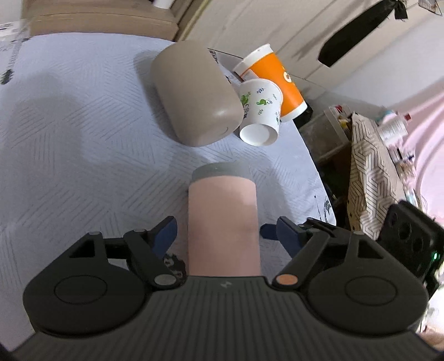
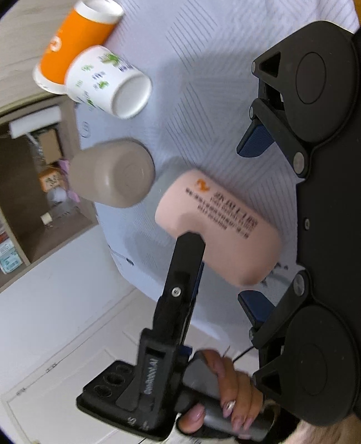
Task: Flip cup upright
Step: 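Close the left gripper on the pink cup's body near its base, then rotate the left tool to stand the pink cup upright on the table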
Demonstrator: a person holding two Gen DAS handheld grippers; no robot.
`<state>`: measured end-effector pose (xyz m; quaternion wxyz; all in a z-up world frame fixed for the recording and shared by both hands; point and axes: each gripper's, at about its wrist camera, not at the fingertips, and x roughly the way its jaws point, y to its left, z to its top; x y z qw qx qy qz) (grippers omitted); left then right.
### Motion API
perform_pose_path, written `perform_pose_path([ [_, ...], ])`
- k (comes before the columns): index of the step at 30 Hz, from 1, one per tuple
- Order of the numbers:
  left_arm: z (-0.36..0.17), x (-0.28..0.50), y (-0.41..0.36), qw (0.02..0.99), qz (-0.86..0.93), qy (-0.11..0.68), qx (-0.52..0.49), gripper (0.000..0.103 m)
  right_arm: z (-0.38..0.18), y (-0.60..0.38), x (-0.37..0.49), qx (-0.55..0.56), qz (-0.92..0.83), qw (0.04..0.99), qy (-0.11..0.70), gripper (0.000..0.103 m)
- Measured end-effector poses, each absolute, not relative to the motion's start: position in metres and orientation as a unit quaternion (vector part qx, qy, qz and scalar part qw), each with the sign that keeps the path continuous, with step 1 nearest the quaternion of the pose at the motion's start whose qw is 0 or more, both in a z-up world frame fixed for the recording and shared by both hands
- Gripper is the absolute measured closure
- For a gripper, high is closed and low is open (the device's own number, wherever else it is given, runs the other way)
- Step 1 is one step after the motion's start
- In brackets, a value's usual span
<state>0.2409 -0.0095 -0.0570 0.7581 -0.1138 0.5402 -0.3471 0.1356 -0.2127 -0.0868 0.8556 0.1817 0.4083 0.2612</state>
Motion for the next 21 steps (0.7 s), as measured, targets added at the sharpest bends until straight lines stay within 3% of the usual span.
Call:
perform_pose_path([
  [7,-0.067,0.261,-0.009,0.742,-0.376,0.541,-0.123,0.027,-0.095,-0.216,0.166,0.276,0.273,0.801,0.456,0.0],
  [13,-0.072,0.265,-0.012,0.742,-0.374,0.542,-0.122,0.031,-0.1,-0.204,0.176,0.26,0.266,0.801,0.469,0.001],
  [17,-0.075,0.262,-0.011,0.737,-0.387,0.538,-0.132,0.043,-0.101,-0.205,0.181,0.264,0.251,0.807,0.465,0.011],
  [21,-0.075,0.259,-0.011,0.739,-0.376,0.541,-0.141,0.043,-0.102,-0.205,0.181,0.261,0.249,0.81,0.463,0.022],
])
